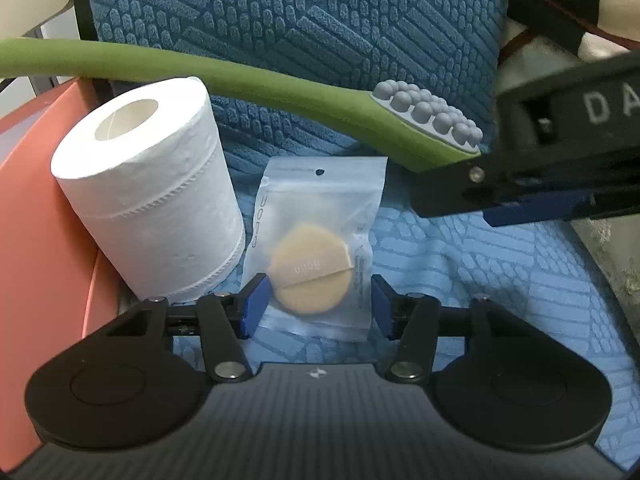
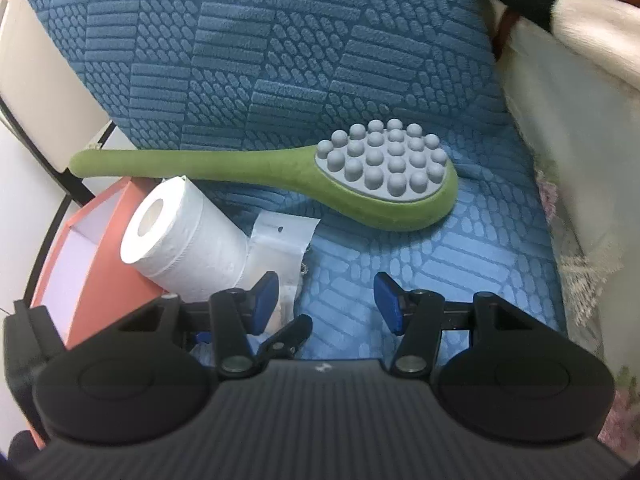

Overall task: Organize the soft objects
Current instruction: 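Grasp the sponge puff packet with the left tool while the right tool grasps the white rope ring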

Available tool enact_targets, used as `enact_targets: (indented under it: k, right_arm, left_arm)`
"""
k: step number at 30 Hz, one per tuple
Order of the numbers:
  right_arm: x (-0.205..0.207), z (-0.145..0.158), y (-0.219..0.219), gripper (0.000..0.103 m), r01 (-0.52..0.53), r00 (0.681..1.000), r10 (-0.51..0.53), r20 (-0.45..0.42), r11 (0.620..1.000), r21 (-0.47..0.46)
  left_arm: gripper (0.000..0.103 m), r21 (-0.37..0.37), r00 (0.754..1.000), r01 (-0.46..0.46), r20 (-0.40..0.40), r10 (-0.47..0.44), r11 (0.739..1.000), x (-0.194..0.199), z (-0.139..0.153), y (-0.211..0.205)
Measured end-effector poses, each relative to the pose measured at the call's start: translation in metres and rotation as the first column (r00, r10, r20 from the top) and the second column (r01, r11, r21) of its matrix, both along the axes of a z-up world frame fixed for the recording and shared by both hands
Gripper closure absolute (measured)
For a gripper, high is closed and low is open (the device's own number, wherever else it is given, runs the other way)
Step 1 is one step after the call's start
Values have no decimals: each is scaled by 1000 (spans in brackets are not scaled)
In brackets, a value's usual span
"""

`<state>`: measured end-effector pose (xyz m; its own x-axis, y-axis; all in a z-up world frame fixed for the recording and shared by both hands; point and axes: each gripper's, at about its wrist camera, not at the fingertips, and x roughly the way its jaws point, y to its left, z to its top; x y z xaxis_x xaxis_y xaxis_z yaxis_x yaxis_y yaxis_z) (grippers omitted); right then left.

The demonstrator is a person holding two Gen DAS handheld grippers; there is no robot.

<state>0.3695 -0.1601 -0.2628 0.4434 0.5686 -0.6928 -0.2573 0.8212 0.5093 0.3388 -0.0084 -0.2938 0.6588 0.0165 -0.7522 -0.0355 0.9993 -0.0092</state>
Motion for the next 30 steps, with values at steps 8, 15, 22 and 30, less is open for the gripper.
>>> enact_targets:
  k: [8, 15, 22, 30]
  right_arm:
    - [7, -6, 10, 46, -11, 1000, 11, -1, 1000, -5]
    - [12, -12, 19, 51, -11, 1000, 11, -1, 1000, -18]
    - [24, -25, 47, 69, -72, 997, 72, -15, 996, -47]
    - [36, -39, 73, 78, -118, 992, 116, -45, 992, -51]
  left_arm:
    - [84, -67, 999, -40, 9, 40, 997, -2, 6, 15]
    - [92, -205, 991, -125, 12, 131, 971, -9, 17, 35]
    - [94, -274, 981, -180, 16, 192, 945, -14, 25, 47]
    - [94, -282, 980, -185, 17, 198, 941, -16, 25, 51]
